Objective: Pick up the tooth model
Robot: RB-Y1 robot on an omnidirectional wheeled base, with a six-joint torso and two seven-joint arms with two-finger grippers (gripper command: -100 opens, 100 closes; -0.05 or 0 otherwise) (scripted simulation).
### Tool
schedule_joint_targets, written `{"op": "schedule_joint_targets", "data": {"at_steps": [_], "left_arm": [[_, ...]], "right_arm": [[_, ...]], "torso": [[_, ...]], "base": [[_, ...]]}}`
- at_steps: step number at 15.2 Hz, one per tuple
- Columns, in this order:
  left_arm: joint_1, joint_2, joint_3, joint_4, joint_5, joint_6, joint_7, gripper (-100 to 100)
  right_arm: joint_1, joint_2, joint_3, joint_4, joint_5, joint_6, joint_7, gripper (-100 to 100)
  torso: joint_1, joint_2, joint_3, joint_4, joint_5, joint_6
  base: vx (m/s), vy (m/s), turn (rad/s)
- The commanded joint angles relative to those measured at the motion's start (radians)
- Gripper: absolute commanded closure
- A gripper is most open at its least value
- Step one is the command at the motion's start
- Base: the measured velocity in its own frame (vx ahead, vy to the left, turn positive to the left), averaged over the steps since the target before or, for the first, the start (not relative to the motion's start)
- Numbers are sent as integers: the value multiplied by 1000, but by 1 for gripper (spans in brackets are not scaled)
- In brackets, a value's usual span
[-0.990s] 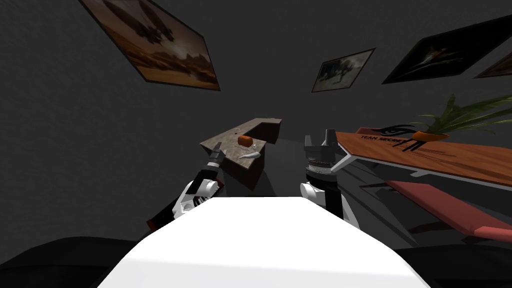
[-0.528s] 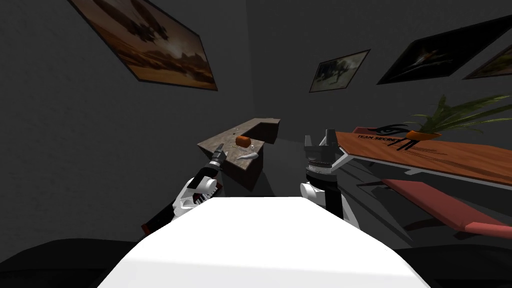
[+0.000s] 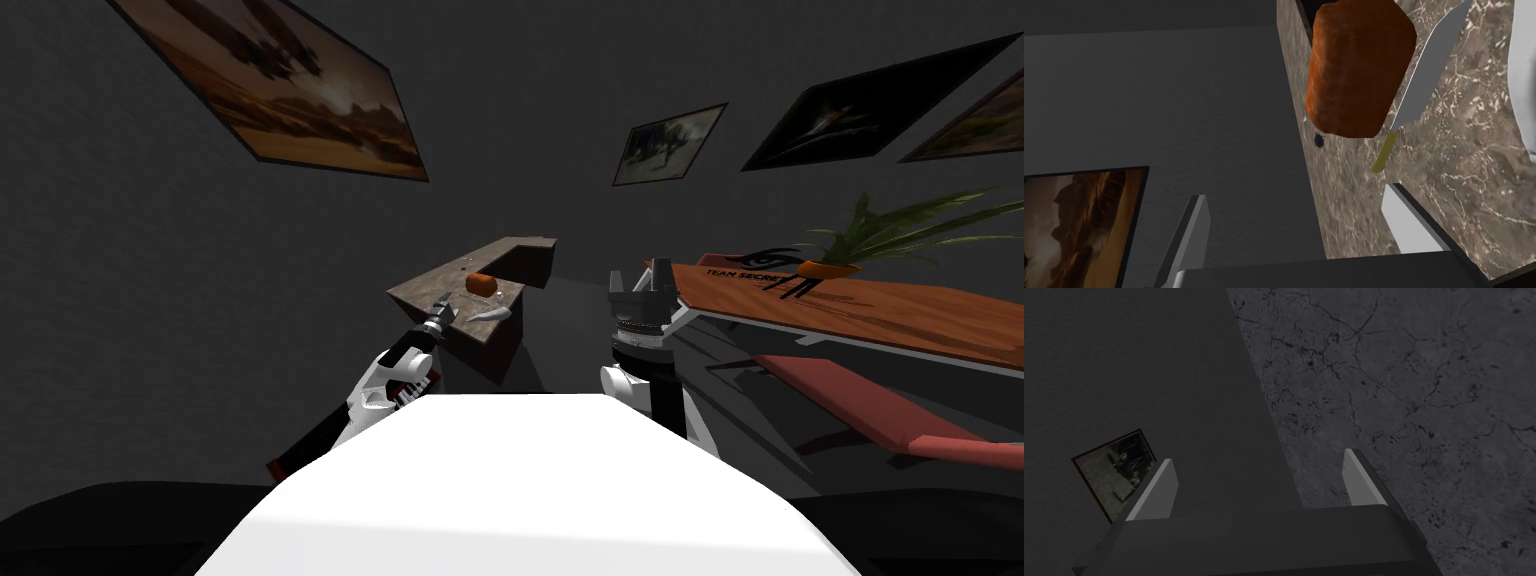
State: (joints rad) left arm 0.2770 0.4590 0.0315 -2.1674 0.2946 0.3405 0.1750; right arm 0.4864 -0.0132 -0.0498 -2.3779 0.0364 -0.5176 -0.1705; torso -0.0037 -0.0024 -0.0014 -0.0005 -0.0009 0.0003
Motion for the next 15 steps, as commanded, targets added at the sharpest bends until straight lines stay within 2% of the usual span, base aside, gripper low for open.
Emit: {"op": "schedule_joint_targets", "data": {"at_steps": [1,2,3,5,6,8,9,11,12,14,15], "left_arm": [[-14,13,-1,12,15,50,17,-100],[-14,13,-1,12,15,65,17,-100],[-31,30,-1,28,37,91,37,-100],[-31,30,-1,28,37,125,37,-100],[-48,47,-1,43,60,152,58,-100],[-48,47,-1,43,60,184,58,-100],[-64,64,-2,59,82,210,79,-100],[-64,64,-2,59,82,244,79,-100],[-81,79,-2,74,104,271,100,-100],[-81,79,-2,74,104,304,100,-100],[-97,94,-2,89,126,328,120,-100]], "right_arm": [[0,0,0,0,0,0,0,0],[0,0,0,0,0,0,0,0],[0,0,0,0,0,0,0,0],[0,0,0,0,0,0,0,0],[0,0,0,0,0,0,0,0],[0,0,0,0,0,0,0,0],[0,0,0,0,0,0,0,0],[0,0,0,0,0,0,0,0],[0,0,0,0,0,0,0,0],[0,0,0,0,0,0,0,0],[0,0,0,0,0,0,0,0]], "torso": [[0,0,0,0,0,0],[0,0,0,0,0,0],[1,1,0,0,0,0],[0,0,0,0,0,0],[1,0,0,0,0,0],[1,0,0,0,0,0],[1,1,0,0,0,0],[0,0,0,0,0,0],[1,0,0,0,0,0],[1,0,0,0,0,0],[1,0,0,0,0,0]], "base": [[27,-47,-47],[18,-33,-14],[23,-40,-37],[27,-39,-34],[28,-35,-48],[25,-38,-29],[31,-42,-45],[30,-36,-29],[32,-40,-41],[26,-37,-29],[27,-37,-49]]}}
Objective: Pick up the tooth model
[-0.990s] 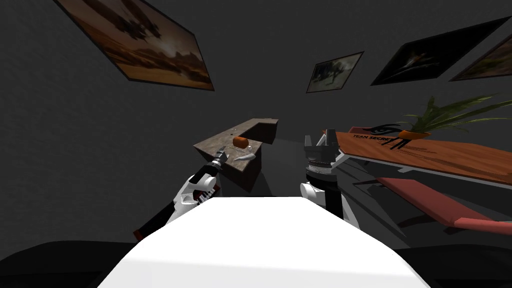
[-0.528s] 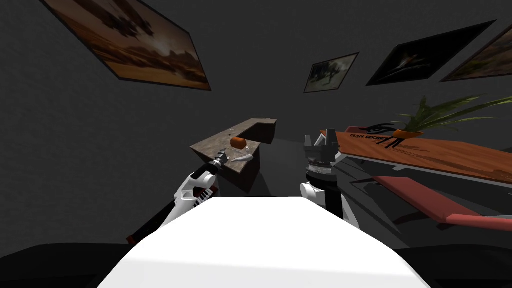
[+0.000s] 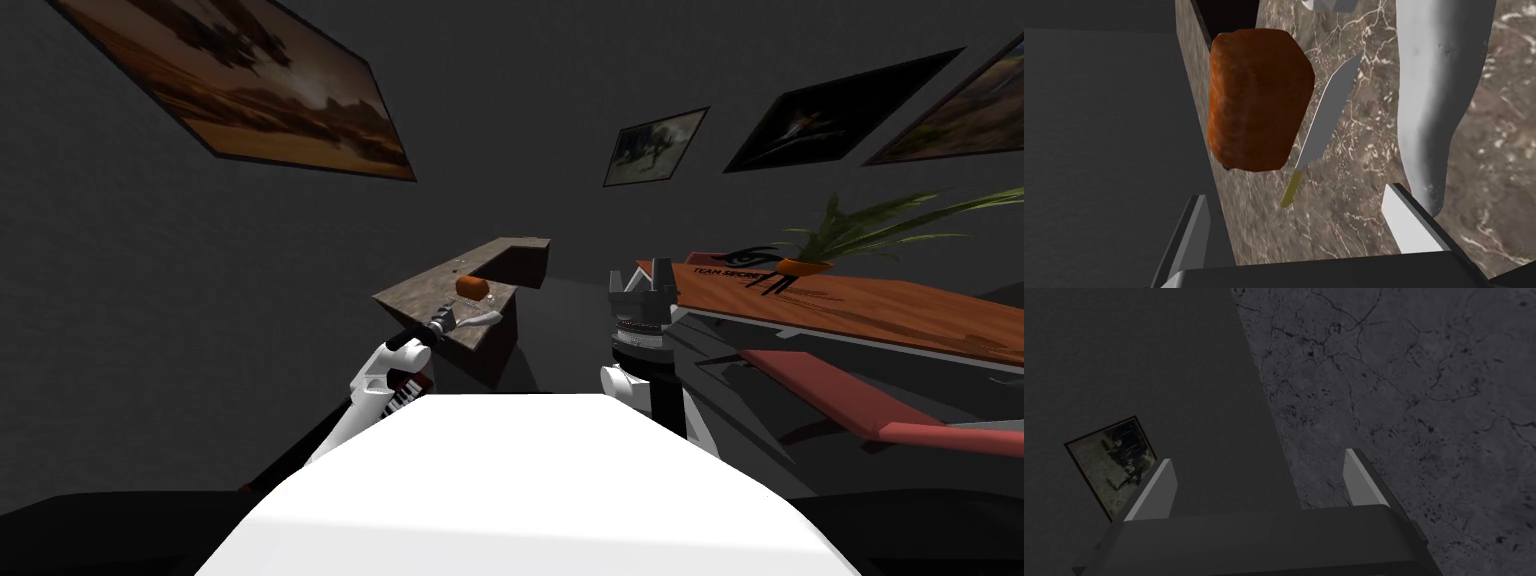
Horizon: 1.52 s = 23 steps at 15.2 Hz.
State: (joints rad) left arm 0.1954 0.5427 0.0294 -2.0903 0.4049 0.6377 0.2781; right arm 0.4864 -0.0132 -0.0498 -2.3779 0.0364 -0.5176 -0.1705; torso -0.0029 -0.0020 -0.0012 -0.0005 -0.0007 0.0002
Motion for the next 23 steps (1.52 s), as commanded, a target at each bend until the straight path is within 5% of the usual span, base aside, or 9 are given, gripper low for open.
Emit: {"op": "schedule_joint_targets", "data": {"at_steps": [1,23], "left_arm": [[-15,10,0,12,15,50,17,-100],[-132,99,-3,123,175,479,165,-100]], "right_arm": [[0,0,0,0,0,0,0,0],[0,0,0,0,0,0,0,0]], "torso": [[0,0,0,0,0,0],[1,-1,0,0,0,0]], "base": [[29,-41,-48],[32,-28,-32]]}}
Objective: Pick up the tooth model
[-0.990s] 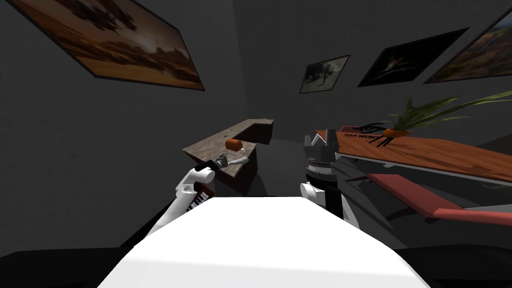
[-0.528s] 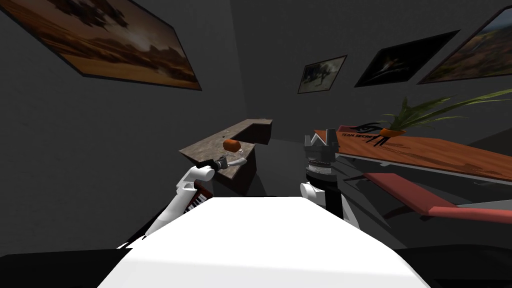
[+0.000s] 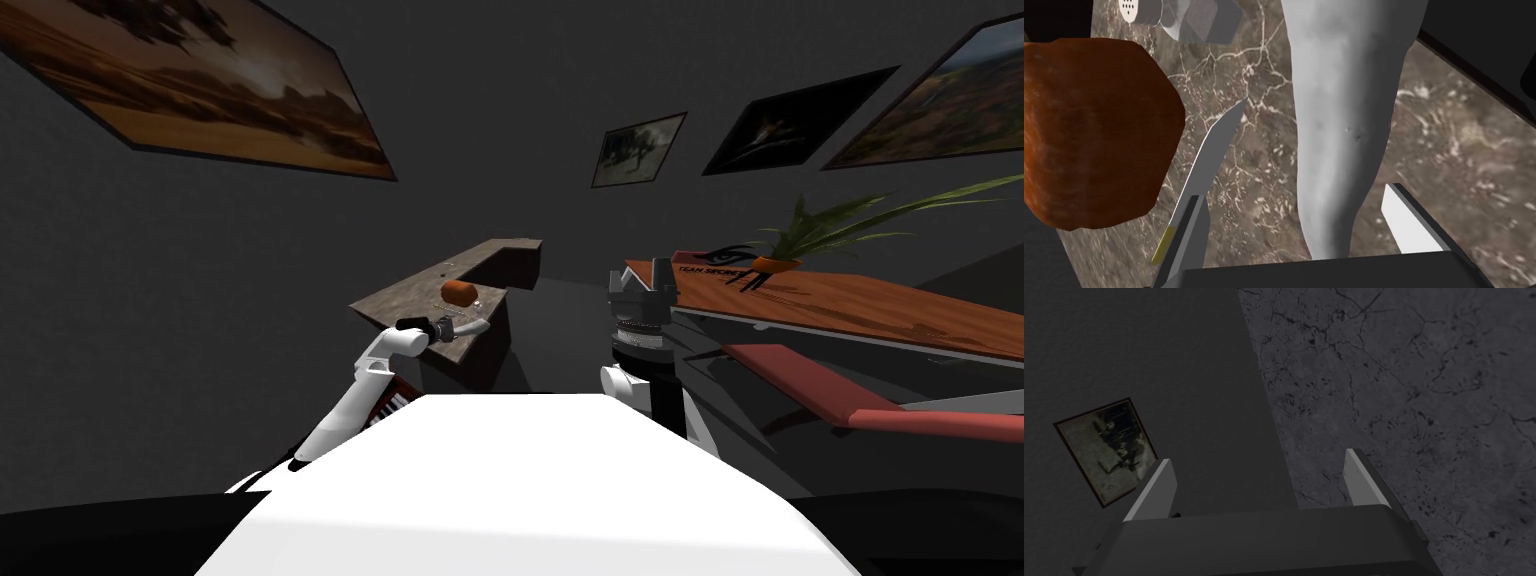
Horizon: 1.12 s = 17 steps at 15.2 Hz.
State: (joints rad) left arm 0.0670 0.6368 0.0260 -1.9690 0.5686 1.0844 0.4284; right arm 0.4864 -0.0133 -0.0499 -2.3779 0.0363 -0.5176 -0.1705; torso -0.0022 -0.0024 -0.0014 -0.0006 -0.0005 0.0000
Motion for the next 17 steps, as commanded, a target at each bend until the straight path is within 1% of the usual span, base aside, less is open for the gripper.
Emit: {"op": "schedule_joint_targets", "data": {"at_steps": [1,2,3,4,5,6,7,8,9,10,11,12,14,15,17], "left_arm": [[-3,5,0,2,11,46,14,-100],[-15,13,0,13,28,70,30,-100],[-15,13,0,13,28,90,30,-100],[-15,13,0,13,28,91,30,-100],[-26,20,0,24,43,124,44,-100],[-26,20,0,24,43,132,44,-100],[-36,27,-1,34,57,158,57,-100],[-36,27,-1,34,57,170,57,-100],[-46,32,-1,43,70,195,69,-100],[-46,32,-1,43,70,205,69,-100],[-54,37,-1,51,82,235,80,-100],[-54,37,-1,51,82,236,80,-100],[-67,44,-2,65,101,287,97,-100],[-67,44,-2,65,101,287,97,-100],[-76,49,-2,73,114,321,109,-100]], "right_arm": [[0,0,0,0,0,0,0,0],[0,0,0,0,0,0,0,0],[0,0,0,0,0,0,0,0],[0,0,0,0,0,0,0,0],[0,0,0,0,0,0,0,0],[0,0,0,0,0,0,0,0],[0,0,0,0,0,0,0,0],[0,0,0,0,0,0,0,0],[0,0,0,0,0,0,0,0],[0,0,0,0,0,0,0,0],[0,0,0,0,0,0,0,0],[0,0,0,0,0,0,0,0],[0,0,0,0,0,0,0,0],[0,0,0,0,0,0,0,0],[0,0,0,0,0,0,0,0]], "torso": [[0,0,0,0,0,0],[0,0,0,0,0,0],[0,0,0,0,0,0],[0,0,0,0,0,0],[1,0,0,0,0,0],[1,0,0,0,0,0],[1,0,0,0,0,0],[1,0,0,0,0,0],[1,0,0,0,0,0],[1,0,0,0,0,0],[1,0,0,0,0,0],[1,0,0,0,0,0],[1,0,0,0,0,0],[1,0,0,0,0,0],[1,0,0,0,0,0]], "base": [[35,-24,-33],[41,-24,-41],[45,-15,-34],[34,-7,-13],[34,-12,-29],[34,-15,-29],[35,-19,-31],[33,-17,-31],[37,-13,-40],[38,-11,-31],[40,-13,-27],[37,-12,-21],[38,-10,-30],[39,-5,-25],[33,-4,-19]]}}
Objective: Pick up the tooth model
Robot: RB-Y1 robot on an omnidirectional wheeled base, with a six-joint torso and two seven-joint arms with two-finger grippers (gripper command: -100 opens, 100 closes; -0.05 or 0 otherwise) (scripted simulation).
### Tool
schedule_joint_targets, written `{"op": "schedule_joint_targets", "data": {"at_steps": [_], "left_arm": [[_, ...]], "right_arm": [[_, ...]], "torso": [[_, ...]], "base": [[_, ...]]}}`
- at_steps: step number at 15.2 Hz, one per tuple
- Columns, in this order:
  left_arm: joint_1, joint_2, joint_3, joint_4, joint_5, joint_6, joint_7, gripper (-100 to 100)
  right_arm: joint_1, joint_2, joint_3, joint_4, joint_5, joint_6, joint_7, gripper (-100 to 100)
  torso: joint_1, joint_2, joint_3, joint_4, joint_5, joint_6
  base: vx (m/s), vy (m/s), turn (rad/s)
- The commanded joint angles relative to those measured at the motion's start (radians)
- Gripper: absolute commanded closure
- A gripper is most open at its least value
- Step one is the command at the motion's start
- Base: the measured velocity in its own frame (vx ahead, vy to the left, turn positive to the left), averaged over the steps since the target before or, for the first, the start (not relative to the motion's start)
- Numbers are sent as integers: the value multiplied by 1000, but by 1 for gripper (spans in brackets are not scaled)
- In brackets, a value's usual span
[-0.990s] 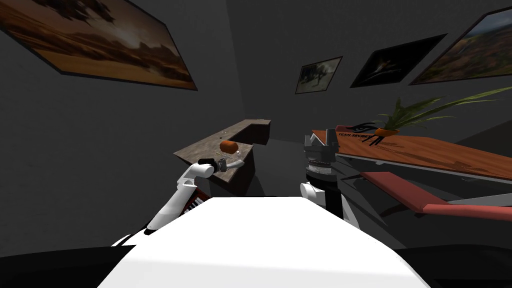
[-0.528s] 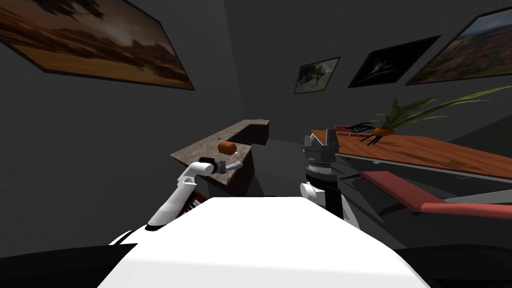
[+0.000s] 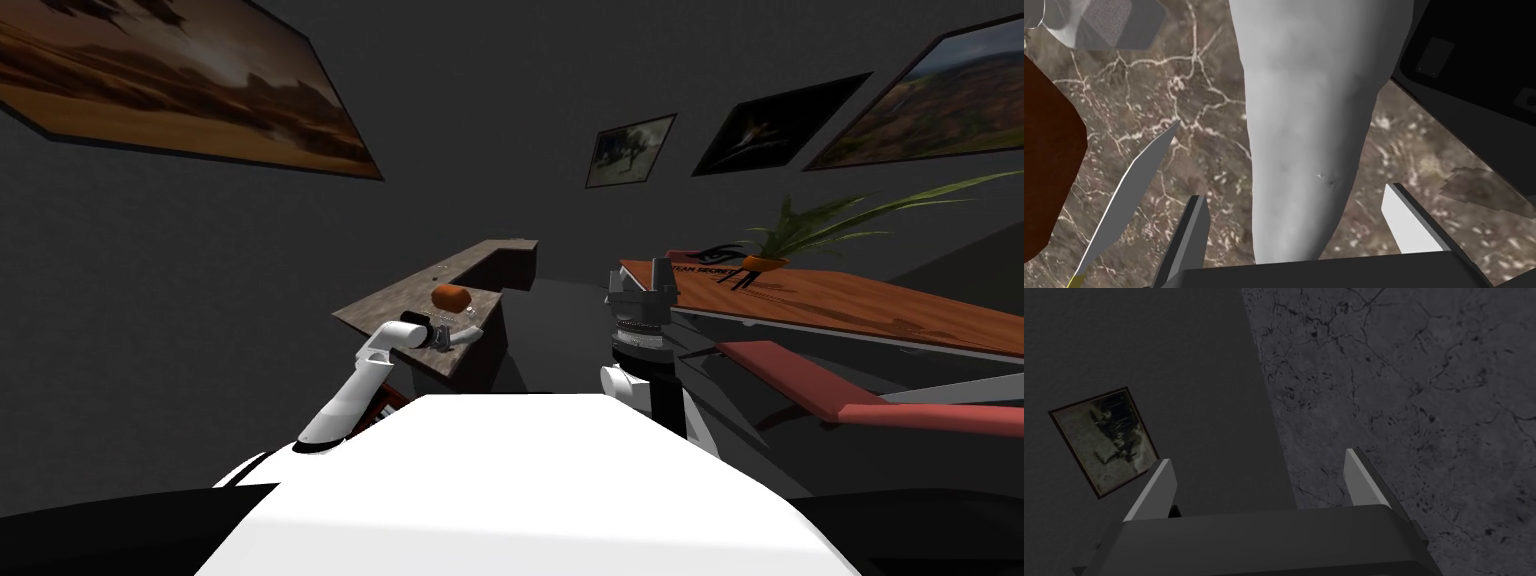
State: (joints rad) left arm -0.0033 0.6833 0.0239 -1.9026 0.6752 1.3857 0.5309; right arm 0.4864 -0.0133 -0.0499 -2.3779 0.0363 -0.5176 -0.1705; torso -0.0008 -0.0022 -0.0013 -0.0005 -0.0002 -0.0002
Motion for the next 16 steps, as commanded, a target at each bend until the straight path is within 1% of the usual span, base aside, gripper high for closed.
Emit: {"op": "schedule_joint_targets", "data": {"at_steps": [1,2,3,6,7,8,12,13,15,16], "left_arm": [[-8,4,-1,10,11,29,9,-100],[-4,1,-1,3,4,14,6,-100],[-6,-11,-6,35,-7,-6,-6,-100],[-7,-30,-13,81,-24,-44,-26,-100],[-9,-22,-10,65,-16,-26,-18,-100],[-9,-24,-11,69,-18,-32,-20,100],[-8,-24,-12,69,-18,-32,-21,100],[-6,-11,-6,35,-7,-6,-6,100],[-5,-2,-3,12,2,13,4,100],[-6,-8,-5,31,-4,-4,-6,100]], "right_arm": [[0,0,0,0,0,0,0,0],[0,0,0,0,0,0,0,0],[0,0,0,0,0,0,0,0],[0,0,0,0,0,0,0,0],[0,0,0,0,0,0,0,0],[0,0,0,0,0,0,0,0],[0,0,0,0,0,0,0,0],[0,0,0,0,0,0,0,0],[0,0,0,0,0,0,0,0],[0,0,0,0,0,0,0,0]], "torso": [[0,0,0,0,0,0],[0,0,0,0,0,0],[0,1,0,0,0,0],[0,2,1,0,0,0],[0,2,1,0,0,0],[0,2,1,0,0,0],[0,3,2,1,0,0],[0,3,2,1,0,0],[0,4,3,2,-1,-1],[0,4,3,2,-1,-1]], "base": [[30,-4,-19],[17,-2,-8],[9,-2,-28],[8,-3,-47],[4,-2,-18],[0,0,0],[0,0,0],[-4,2,52],[-6,4,55],[-4,2,16]]}}
